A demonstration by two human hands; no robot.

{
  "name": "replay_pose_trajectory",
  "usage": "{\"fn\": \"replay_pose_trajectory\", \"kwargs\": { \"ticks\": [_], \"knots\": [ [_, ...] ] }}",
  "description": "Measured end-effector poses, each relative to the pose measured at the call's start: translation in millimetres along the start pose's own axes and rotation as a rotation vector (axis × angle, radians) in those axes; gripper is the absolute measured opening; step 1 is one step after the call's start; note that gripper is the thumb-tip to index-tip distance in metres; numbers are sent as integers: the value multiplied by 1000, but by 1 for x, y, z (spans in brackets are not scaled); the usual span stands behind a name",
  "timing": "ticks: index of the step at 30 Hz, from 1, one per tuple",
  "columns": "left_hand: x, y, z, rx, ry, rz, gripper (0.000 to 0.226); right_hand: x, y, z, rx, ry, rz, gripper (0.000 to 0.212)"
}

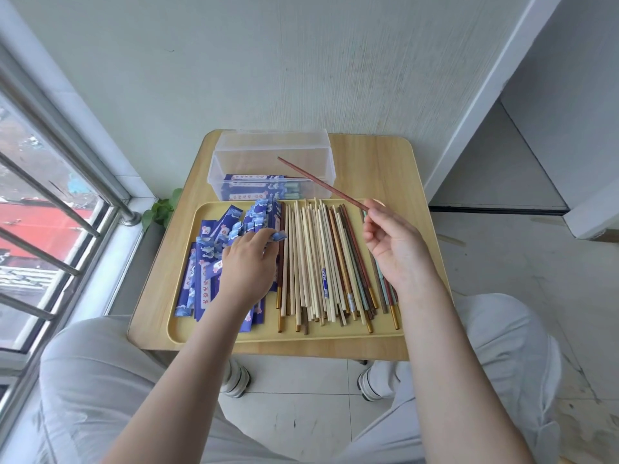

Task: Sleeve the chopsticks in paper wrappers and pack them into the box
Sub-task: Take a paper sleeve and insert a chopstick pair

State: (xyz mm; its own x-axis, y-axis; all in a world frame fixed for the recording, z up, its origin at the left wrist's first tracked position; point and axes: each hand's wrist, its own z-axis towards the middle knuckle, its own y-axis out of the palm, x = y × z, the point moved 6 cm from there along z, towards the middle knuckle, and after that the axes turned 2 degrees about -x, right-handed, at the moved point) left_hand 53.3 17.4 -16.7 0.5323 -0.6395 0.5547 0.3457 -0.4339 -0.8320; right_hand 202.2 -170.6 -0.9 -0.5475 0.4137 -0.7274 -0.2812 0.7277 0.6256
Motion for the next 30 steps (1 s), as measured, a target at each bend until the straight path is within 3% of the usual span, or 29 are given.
{"fn": "replay_pose_trajectory", "kwargs": {
  "ticks": [8,14,20,25,30],
  "knots": [
    [-2,1,-3,-3,-9,49,34,1,-3,2,-18,11,62,20],
    [-3,1,-6,9,35,30,32,0,-23,3,242,-86,-57,21],
    [0,-2,-9,78,138,-33,29,0,-31,3,373,-132,-231,28],
    [1,-1,-8,78,168,-48,28,-4,-32,3,399,-165,-345,29],
    [18,7,-11,14,297,-41,25,2,-21,2,320,-182,-406,22]
  ]
}}
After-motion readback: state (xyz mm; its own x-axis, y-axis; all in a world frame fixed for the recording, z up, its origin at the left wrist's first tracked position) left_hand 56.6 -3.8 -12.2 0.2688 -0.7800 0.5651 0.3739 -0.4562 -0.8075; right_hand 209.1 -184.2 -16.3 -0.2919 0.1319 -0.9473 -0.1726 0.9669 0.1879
